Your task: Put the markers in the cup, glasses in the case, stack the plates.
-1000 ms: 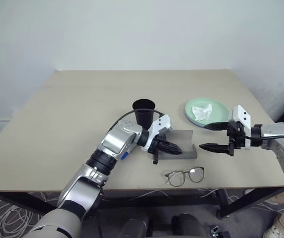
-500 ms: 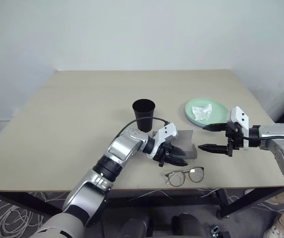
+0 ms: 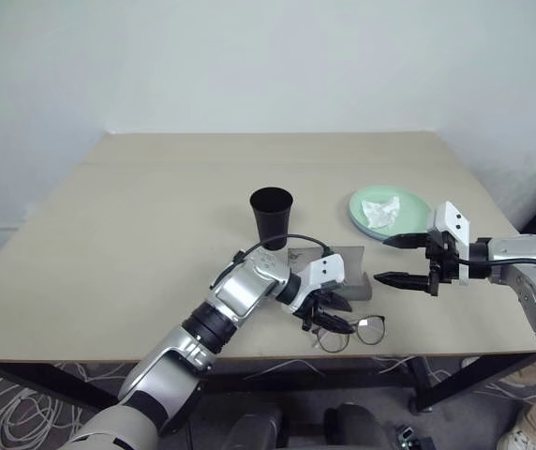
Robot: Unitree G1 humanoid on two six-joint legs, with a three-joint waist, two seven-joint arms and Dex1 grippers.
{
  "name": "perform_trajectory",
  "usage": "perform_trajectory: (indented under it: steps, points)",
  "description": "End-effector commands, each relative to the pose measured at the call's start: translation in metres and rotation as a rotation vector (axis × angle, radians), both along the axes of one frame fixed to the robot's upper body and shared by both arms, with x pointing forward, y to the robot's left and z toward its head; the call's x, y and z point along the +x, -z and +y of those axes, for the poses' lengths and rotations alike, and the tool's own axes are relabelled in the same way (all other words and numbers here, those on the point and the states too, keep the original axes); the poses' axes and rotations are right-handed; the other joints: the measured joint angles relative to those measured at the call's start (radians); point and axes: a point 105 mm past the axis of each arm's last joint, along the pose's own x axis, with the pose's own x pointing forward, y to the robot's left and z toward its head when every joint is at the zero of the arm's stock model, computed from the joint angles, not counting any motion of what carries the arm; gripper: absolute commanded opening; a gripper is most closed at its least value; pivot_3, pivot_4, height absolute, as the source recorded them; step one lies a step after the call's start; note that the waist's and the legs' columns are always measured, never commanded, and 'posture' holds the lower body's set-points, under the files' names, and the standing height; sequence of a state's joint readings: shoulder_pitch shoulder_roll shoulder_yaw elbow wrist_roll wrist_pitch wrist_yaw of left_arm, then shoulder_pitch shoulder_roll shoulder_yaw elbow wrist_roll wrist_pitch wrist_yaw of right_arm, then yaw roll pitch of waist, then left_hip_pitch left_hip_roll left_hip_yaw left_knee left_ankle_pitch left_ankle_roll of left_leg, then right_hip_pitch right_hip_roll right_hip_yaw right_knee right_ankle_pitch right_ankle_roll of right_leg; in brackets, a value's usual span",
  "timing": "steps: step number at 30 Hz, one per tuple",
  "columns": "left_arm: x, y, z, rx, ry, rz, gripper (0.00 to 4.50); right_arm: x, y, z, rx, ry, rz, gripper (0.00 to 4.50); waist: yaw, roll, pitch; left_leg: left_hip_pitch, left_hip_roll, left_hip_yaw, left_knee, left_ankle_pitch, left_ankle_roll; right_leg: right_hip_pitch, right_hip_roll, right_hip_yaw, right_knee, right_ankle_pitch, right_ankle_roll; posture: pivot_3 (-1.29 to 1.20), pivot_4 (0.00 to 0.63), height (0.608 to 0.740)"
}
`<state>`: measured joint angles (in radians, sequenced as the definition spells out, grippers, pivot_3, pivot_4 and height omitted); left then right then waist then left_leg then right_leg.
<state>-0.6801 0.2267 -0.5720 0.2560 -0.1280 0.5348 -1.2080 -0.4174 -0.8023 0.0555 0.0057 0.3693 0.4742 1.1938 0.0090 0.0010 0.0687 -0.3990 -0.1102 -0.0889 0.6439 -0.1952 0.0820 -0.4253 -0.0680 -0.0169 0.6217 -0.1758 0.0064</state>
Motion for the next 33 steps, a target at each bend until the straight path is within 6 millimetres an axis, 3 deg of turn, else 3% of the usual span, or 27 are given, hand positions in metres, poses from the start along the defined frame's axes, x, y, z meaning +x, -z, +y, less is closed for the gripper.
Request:
perform_trajectory:
  steps: [1,8,11,16,33]
  points:
    - [-0.001,-0.003,-0.005,-0.008,0.011,-0.029,2.29,-0.002,-0.012,0.002,0.001,-0.022,-0.059,4.50,0.000,0.000,0.000,0.000,0.000,0.000,0.000,0.000,0.000,0.000,0.000,0.000,0.000,0.000,0.000,0.00,0.000,0.739]
    - [-0.001,-0.001,-0.008,0.001,0.011,-0.030,2.29,-0.016,-0.010,-0.018,-0.098,-0.098,-0.052,4.50,0.000,0.000,0.000,0.000,0.000,0.000,0.001,0.000,0.000,0.000,0.000,0.000,0.000,0.000,0.000,0.00,0.000,0.739]
    - [-0.001,-0.001,-0.007,0.008,0.012,-0.032,1.72,-0.019,-0.011,-0.021,-0.119,-0.124,-0.053,4.50,0.000,0.000,0.000,0.000,0.000,0.000,0.001,0.000,0.001,0.000,0.000,0.000,0.000,0.000,0.000,0.00,0.000,0.739]
    - [0.000,0.000,-0.008,0.011,0.008,-0.029,0.04,-0.018,-0.013,-0.023,-0.126,-0.127,-0.063,4.50,0.000,0.000,0.000,0.000,0.000,0.000,0.001,0.000,0.001,0.001,-0.001,0.000,0.000,-0.001,-0.001,0.00,0.000,0.739]
    - [0.000,-0.003,-0.008,0.013,0.027,-0.058,0.04,-0.015,-0.014,-0.021,-0.130,-0.114,-0.081,4.50,0.000,0.000,0.000,0.000,0.000,0.000,0.001,0.000,0.001,0.001,-0.001,0.000,0.000,-0.002,-0.001,0.00,0.000,0.739]
